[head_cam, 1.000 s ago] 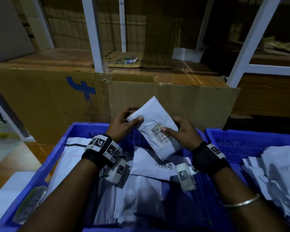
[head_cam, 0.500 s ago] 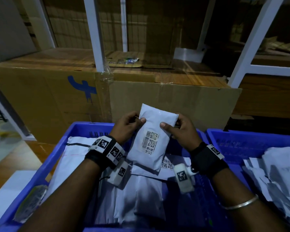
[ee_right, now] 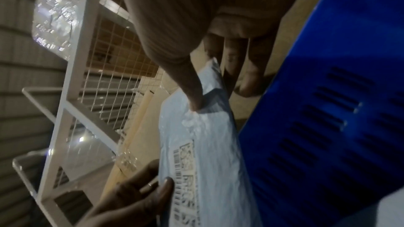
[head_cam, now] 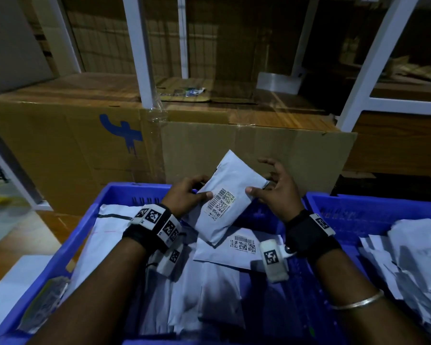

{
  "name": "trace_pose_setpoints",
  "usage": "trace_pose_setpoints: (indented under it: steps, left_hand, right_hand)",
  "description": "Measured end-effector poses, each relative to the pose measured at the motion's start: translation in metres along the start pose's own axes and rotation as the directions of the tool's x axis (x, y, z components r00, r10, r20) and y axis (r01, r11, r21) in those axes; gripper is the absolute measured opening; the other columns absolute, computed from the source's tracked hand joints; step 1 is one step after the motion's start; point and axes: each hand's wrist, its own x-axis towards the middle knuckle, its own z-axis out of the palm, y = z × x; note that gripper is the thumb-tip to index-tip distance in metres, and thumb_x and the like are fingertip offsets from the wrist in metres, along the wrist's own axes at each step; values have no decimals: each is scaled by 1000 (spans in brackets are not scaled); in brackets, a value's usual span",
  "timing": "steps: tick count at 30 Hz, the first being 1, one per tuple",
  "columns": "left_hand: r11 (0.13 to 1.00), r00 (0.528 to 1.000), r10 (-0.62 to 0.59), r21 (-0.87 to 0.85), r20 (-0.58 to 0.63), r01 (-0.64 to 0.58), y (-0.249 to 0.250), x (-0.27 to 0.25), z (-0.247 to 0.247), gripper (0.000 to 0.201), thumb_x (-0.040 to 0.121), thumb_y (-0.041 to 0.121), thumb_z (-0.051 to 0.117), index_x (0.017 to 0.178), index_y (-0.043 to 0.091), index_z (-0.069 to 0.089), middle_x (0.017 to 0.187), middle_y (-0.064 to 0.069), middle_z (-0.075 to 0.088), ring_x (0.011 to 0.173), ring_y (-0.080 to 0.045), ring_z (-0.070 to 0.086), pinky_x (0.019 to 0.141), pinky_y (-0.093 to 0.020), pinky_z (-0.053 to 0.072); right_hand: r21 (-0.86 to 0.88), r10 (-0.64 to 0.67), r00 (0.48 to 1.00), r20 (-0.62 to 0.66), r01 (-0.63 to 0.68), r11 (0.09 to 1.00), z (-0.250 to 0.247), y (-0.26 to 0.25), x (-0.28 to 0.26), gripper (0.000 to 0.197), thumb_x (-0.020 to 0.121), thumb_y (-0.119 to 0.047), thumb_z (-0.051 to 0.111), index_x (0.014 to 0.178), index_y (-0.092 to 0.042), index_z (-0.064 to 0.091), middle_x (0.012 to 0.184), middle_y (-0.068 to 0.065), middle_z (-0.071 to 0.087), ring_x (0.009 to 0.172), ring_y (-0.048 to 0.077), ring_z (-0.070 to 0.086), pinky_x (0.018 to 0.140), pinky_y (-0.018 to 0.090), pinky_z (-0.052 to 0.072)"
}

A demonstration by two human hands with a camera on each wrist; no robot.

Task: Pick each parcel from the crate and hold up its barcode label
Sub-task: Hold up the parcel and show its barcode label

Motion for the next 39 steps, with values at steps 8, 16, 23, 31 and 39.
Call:
trace_pose_setpoints:
  steps: [8,16,23,31,39]
  left_hand:
    - [988,995,63,134,80,-73,-2,3,7,30,78,30,71,105,18,71,98,1,73,94,-16,68,83,-35,54]
    - [992,998,48,117,41,-53,-1,3,3,7,81,37,71,83,30,69,83,7,72,79,-9,65,75,-33,51]
    - [987,994,17,159,-109,1,-14,9,-17,15,84,34,71,74,23,71,71,5,70,70,-9,62,71,-33,49]
    - [990,967,25,139,-252,10,-11,6,-18,18,88,29,69,70,26,69,69,2,70,67,-8,61,67,-27,47]
    - [994,954,16,107,-300,17,-13,7,-18,18,89,34,67,75,22,68,72,-1,71,69,-14,66,68,-30,49]
  right_hand:
    - [-205,-96,990,105,116,972,2,4,0,49,72,-39,83,115,-39,59,107,-9,68,100,11,64,82,31,55]
    - [-210,-48,998,49,58,976,-1,11,9,42,73,-51,65,86,-11,66,85,4,73,84,26,69,78,51,53]
    - [-160,17,999,-49,-25,987,-12,14,12,42,72,-50,63,85,-10,63,86,10,72,87,34,67,81,57,52]
    - [-21,99,994,-46,-100,995,-6,-1,6,20,78,-37,64,84,-18,65,93,17,70,85,26,64,84,53,51]
    - [-17,81,987,-137,-84,996,-7,-1,8,39,84,-43,59,102,-9,59,106,15,66,99,23,61,94,46,47]
